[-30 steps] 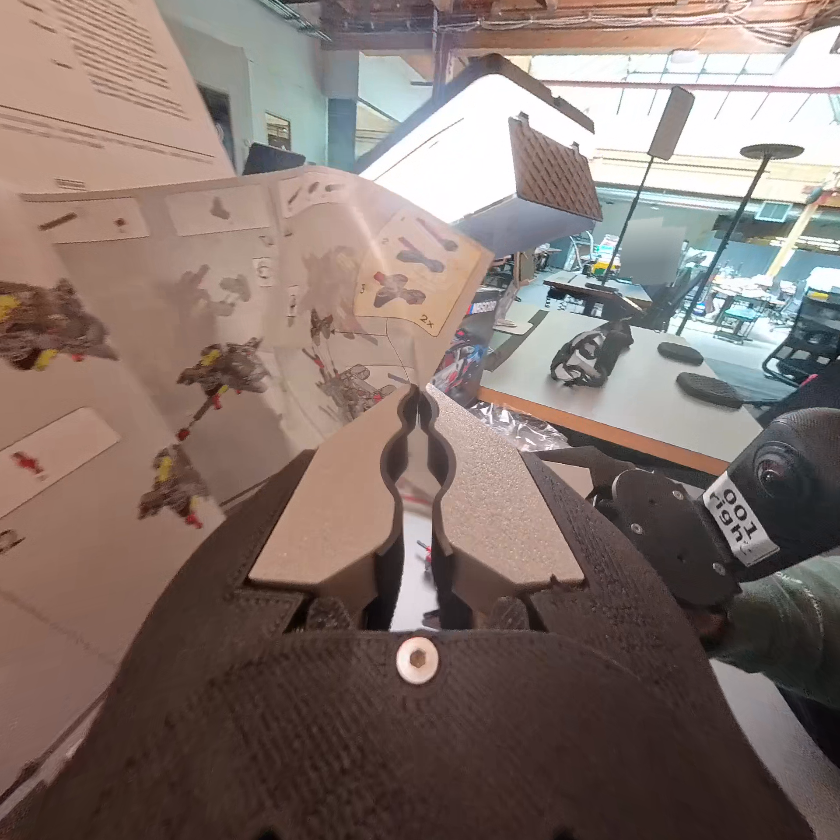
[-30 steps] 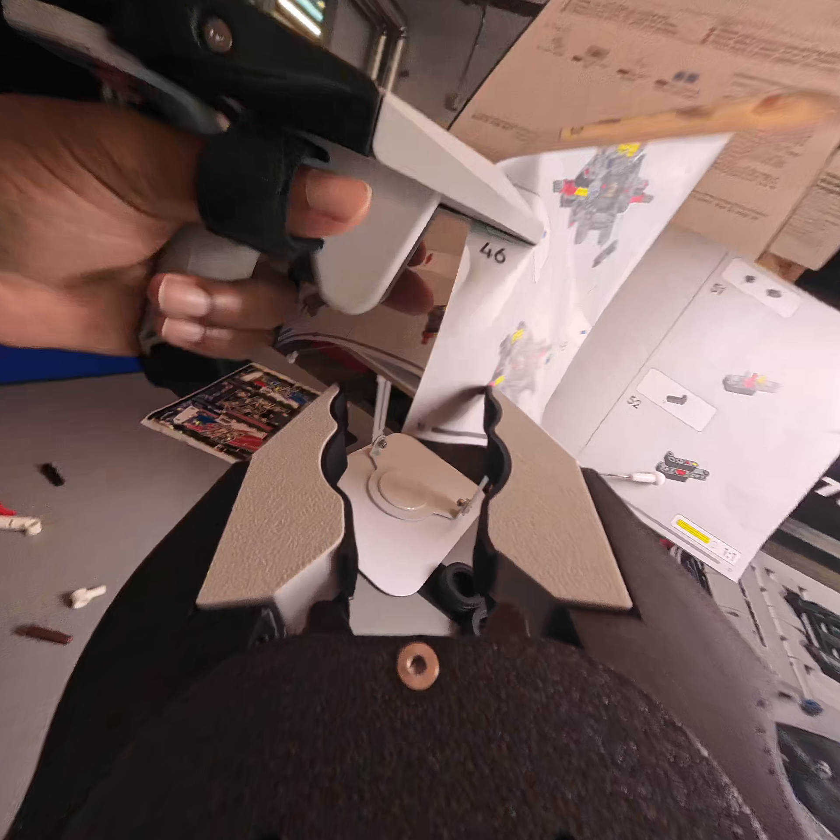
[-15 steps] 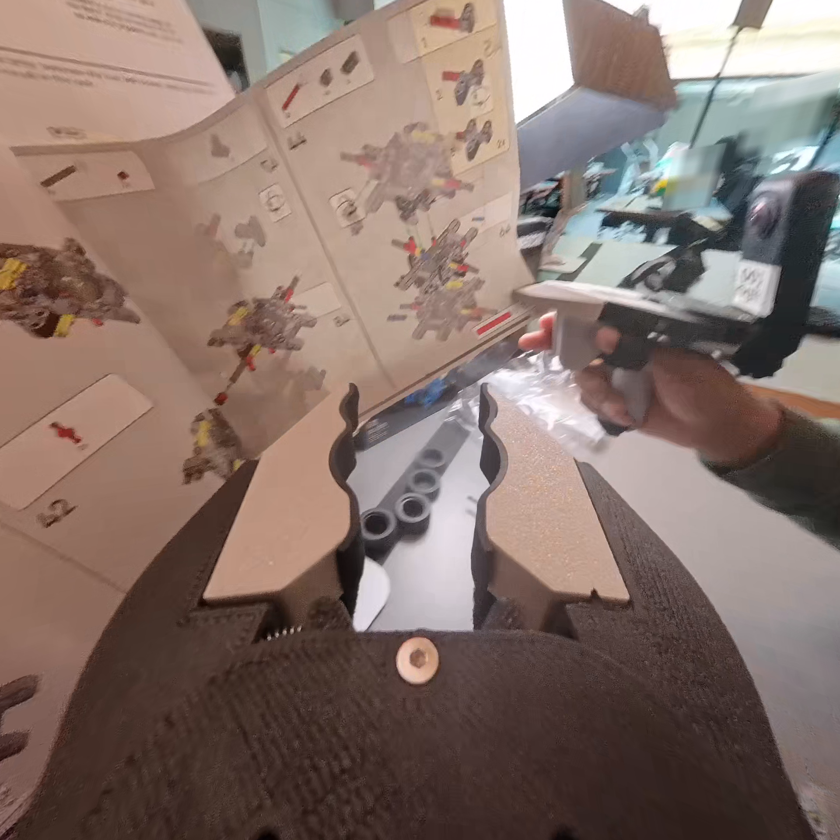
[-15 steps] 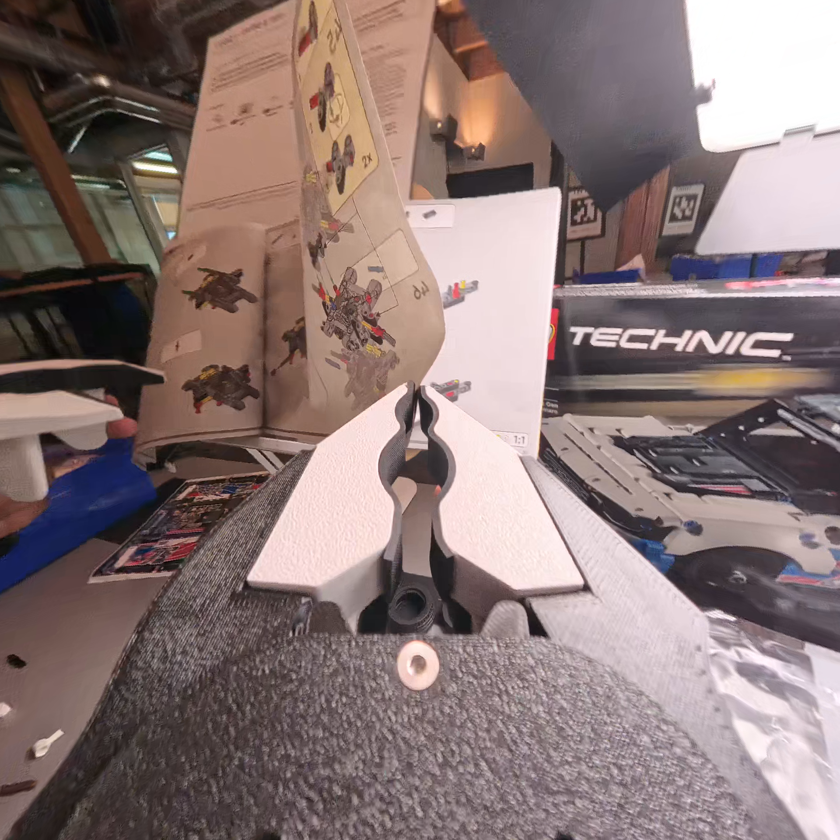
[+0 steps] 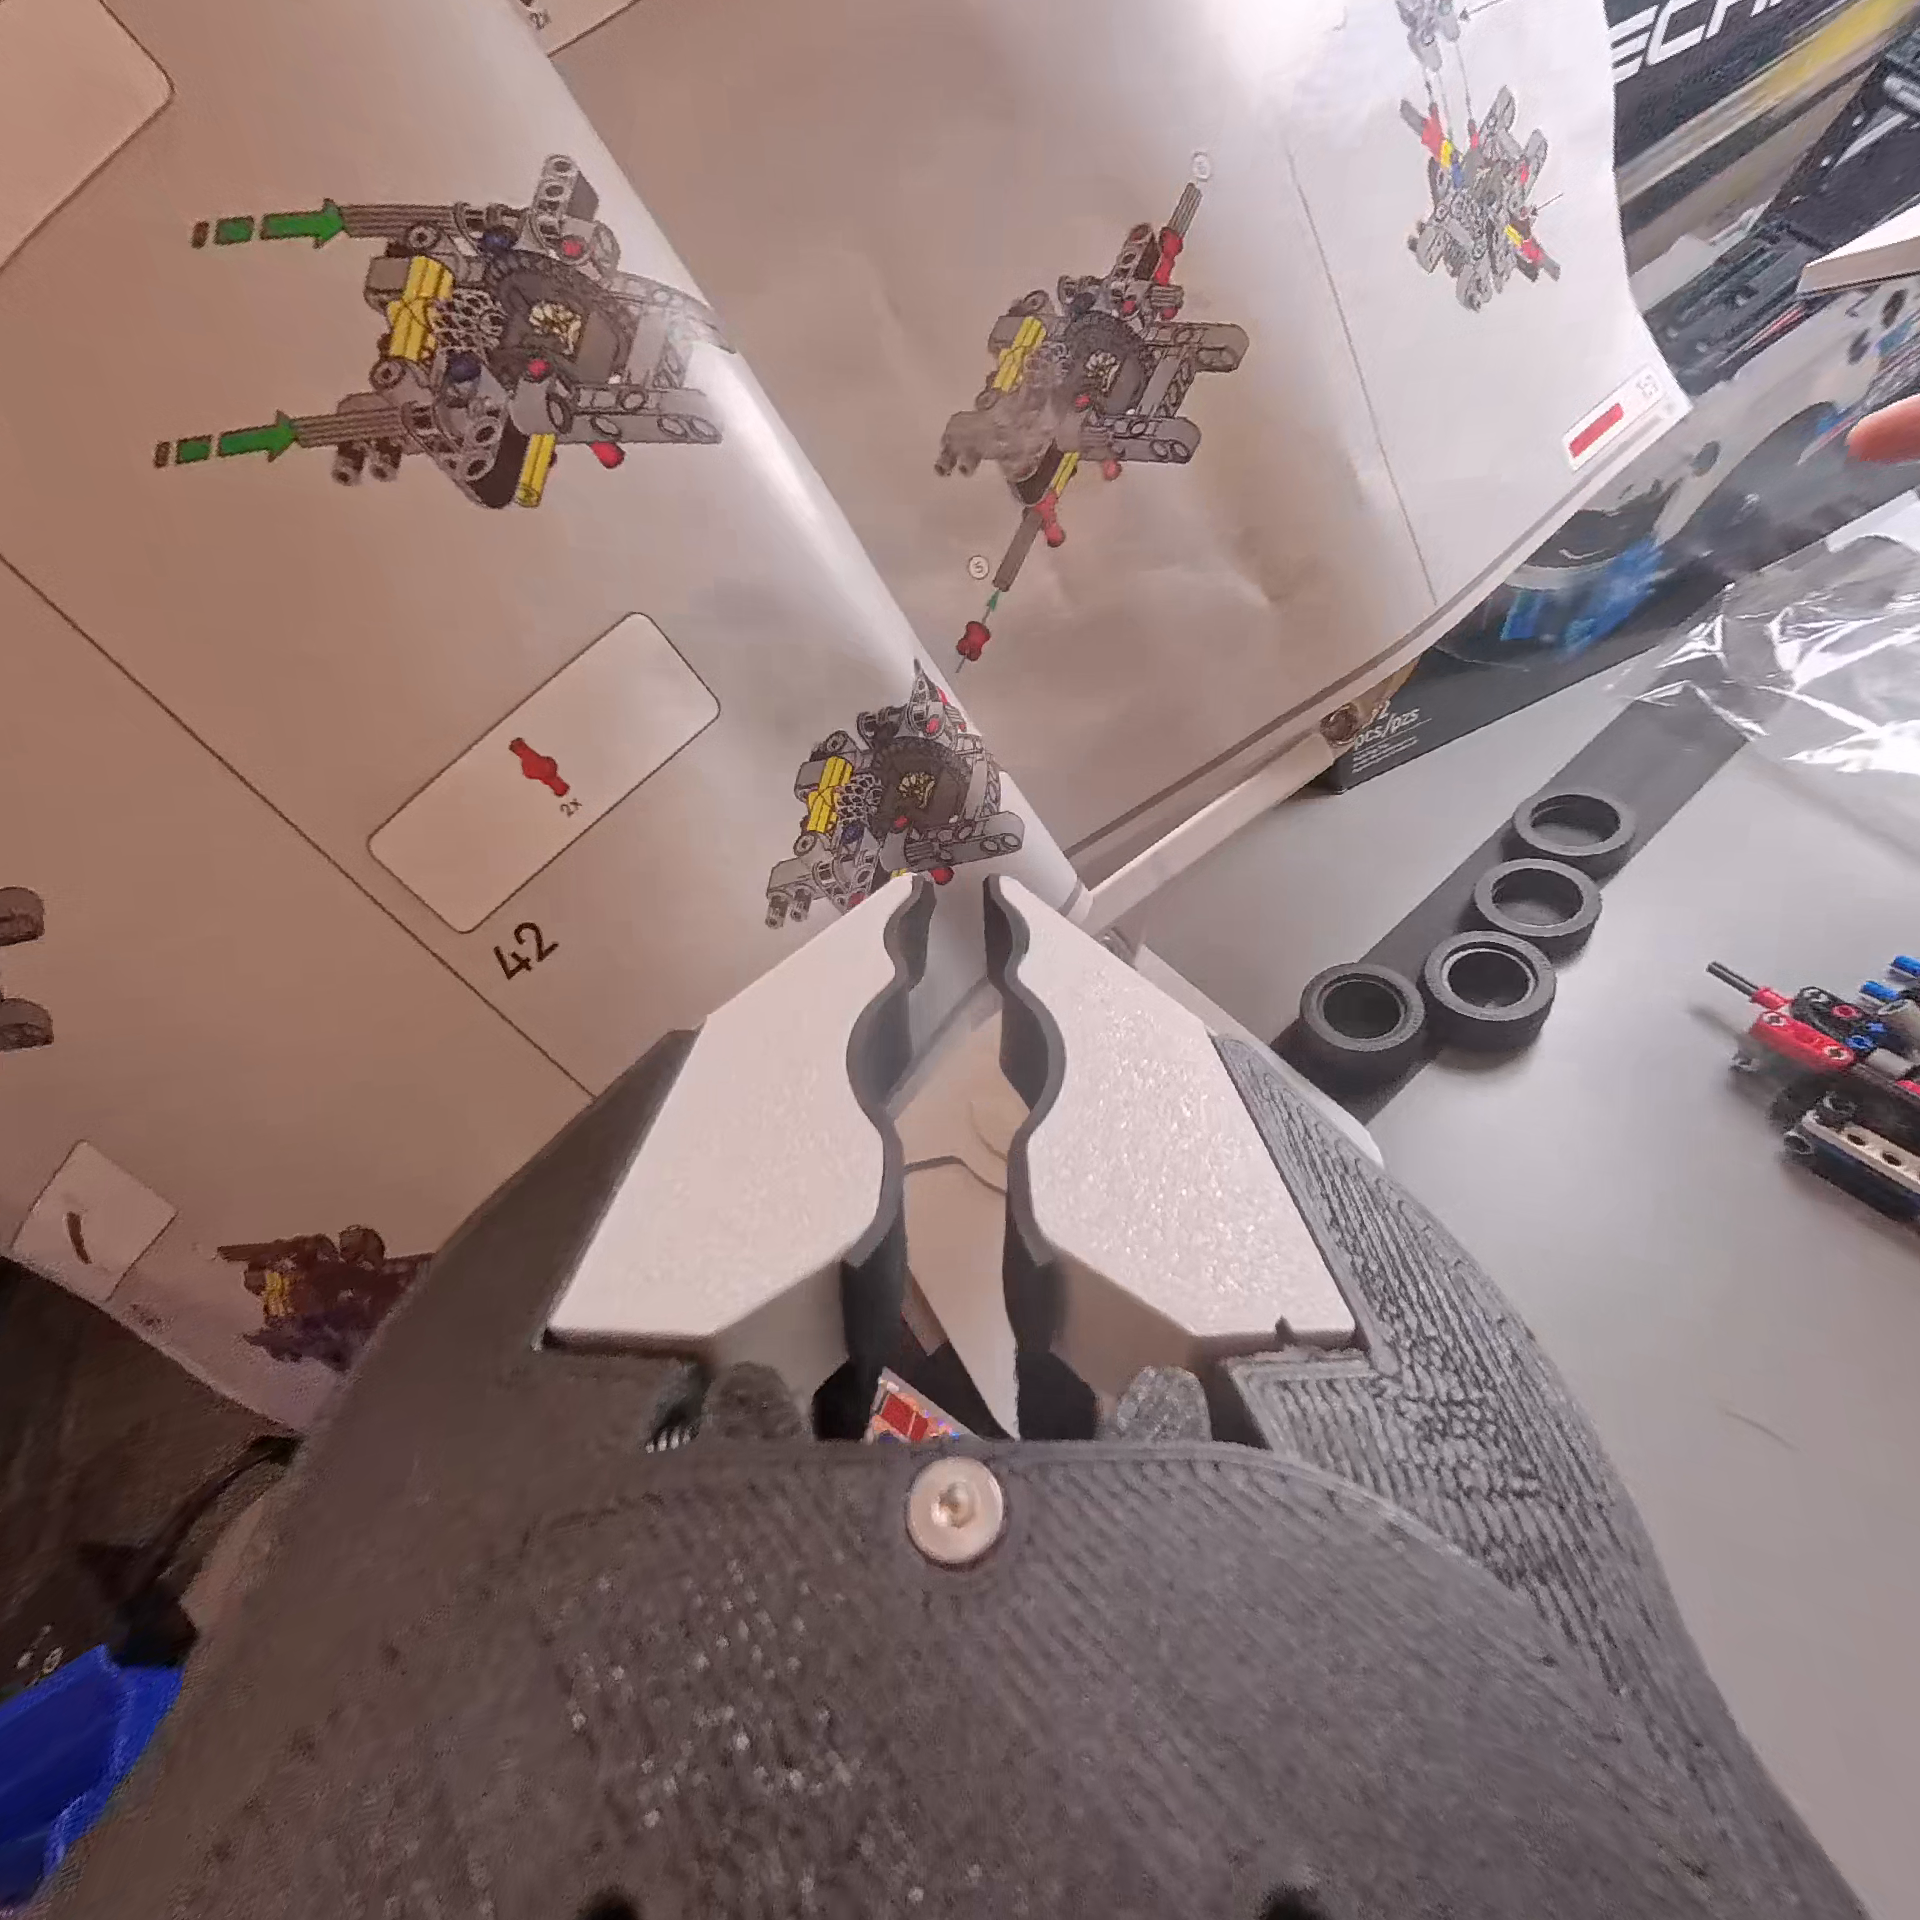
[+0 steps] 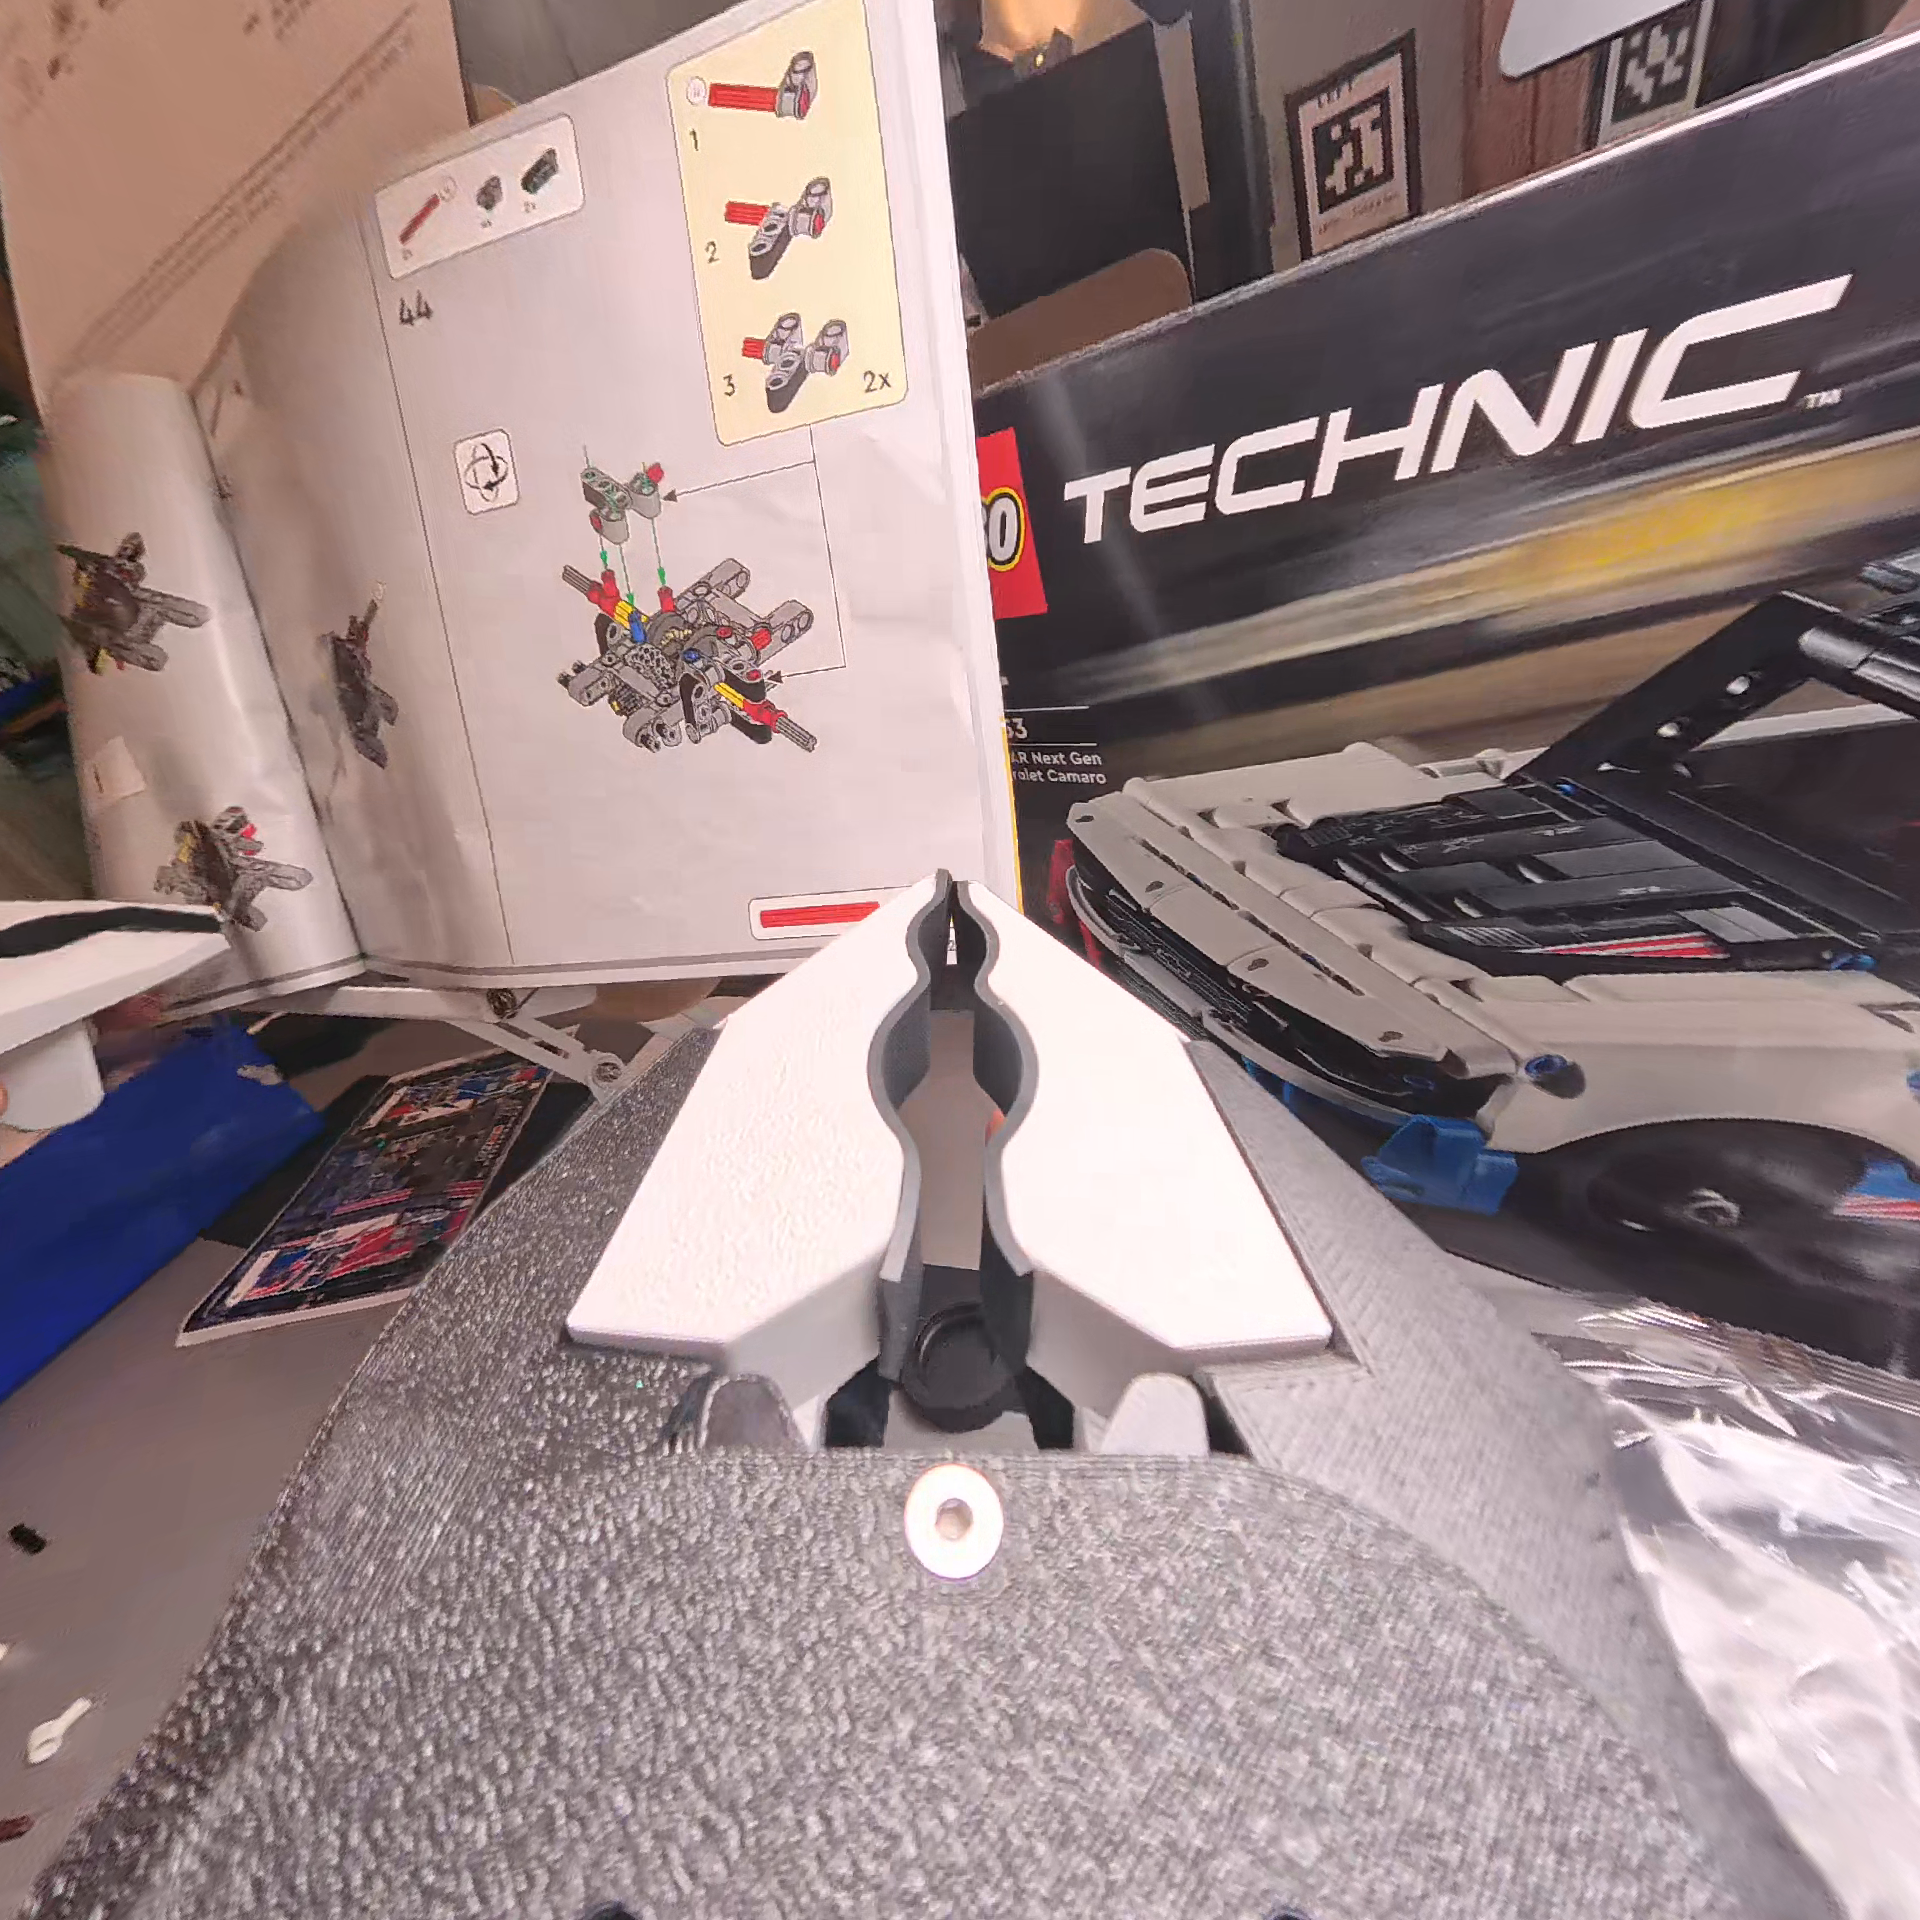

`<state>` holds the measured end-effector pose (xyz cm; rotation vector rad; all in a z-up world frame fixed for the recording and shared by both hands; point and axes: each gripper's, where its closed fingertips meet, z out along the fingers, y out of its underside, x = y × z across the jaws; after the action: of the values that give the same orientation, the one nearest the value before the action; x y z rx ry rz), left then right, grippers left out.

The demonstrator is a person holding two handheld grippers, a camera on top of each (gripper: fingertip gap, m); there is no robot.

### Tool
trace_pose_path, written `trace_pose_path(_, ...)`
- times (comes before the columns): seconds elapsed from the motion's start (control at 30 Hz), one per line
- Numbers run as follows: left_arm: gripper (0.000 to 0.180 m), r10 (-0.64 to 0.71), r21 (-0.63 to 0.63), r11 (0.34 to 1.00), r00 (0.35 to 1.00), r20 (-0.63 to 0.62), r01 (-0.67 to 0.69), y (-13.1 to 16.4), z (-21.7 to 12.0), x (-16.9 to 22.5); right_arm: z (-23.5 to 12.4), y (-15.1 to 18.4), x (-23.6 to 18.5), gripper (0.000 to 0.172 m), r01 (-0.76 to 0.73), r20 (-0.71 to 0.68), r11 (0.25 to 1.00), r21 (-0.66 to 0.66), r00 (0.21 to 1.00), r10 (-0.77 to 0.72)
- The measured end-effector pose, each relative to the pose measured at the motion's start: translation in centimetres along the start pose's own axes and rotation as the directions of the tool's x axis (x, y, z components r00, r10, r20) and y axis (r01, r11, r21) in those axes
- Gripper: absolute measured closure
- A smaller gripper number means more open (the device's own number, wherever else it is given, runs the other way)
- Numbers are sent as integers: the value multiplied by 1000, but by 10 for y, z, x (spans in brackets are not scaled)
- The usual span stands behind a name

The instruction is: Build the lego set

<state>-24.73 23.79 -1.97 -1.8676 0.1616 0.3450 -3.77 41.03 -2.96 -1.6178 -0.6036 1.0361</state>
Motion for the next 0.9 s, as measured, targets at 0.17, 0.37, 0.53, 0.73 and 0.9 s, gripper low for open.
trace_pose_path(0.17, 177, 19, -23, 1000, 999, 39, -18, 8, 4, -13, 5, 2, -3, 172, 8, 12, 1000, -1, 1000, -8)
trace_pose_path(0.37, 180, 17, -11, 1000, 999, 44, -17, 12, 7, -20, 0, 9, -37, 171, 157, 74, 987, 32, 984, -159)
trace_pose_path(0.53, 180, 37, -13, 999, 997, 66, -36, 13, 11, -23, 5, 29, -85, 168, 316, 183, 948, 36, 931, -317)
trace_pose_path(0.73, 180, 41, -14, 999, 997, 70, -40, 13, 13, -24, 27, 55, -113, 164, 390, 233, 921, -16, 897, -376)
trace_pose_path(0.9, 180, 50, -17, 999, 996, 76, -49, 14, 13, -29, 46, 47, -94, 163, 314, 166, 949, -30, 938, -304)
